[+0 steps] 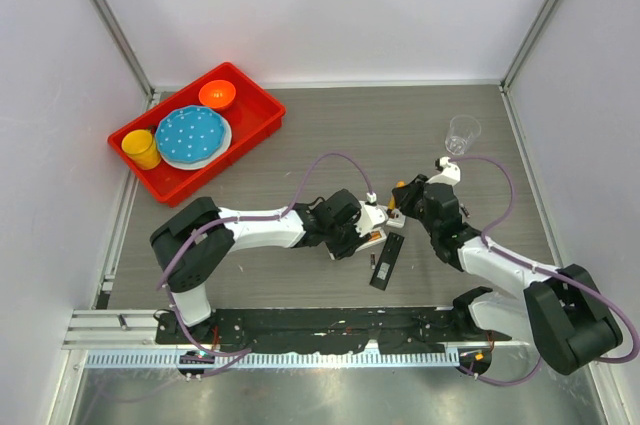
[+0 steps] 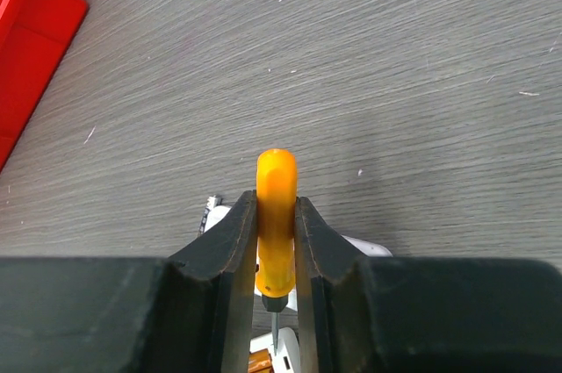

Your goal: Unload the batteries from the remote control

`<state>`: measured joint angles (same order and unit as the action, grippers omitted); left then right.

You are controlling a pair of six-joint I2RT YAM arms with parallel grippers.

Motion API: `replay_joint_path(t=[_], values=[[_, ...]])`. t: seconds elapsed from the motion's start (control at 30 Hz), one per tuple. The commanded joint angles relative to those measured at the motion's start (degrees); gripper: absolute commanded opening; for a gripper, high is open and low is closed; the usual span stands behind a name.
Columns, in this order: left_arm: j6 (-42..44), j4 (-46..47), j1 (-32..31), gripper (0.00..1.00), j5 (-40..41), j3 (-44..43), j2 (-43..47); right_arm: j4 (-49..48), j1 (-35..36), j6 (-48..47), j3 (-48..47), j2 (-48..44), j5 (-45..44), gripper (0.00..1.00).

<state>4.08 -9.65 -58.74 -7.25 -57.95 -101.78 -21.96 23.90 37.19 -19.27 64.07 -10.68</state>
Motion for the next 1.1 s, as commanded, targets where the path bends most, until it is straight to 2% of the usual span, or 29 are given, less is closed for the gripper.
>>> replay_joint_path(t=[0.0, 0.33, 0.73, 1.07], values=[[-0.12, -1.69, -0.23, 0.00, -2.95, -0.67, -1.58, -2.21, 0.27, -1.68, -1.92, 1.31, -2.15, 0.01], [-0.12, -1.60, -0.23, 0.00, -2.77, -0.84, -1.93, -3.36, 1.50, -0.71, -0.68, 2.55, -0.31, 0.01], [-0.12, -1.95, -0.23, 0.00, -3.21, -1.02, -2.20, -5.28, 4.40, 0.25, -0.51, 5.62, -2.77, 0.01], [-0.30, -1.95, -0.32, 0.00, -3.48, -1.20, -2.28, -14.86, 4.40, 10.17, 3.18, 6.94, 3.64, 0.01]])
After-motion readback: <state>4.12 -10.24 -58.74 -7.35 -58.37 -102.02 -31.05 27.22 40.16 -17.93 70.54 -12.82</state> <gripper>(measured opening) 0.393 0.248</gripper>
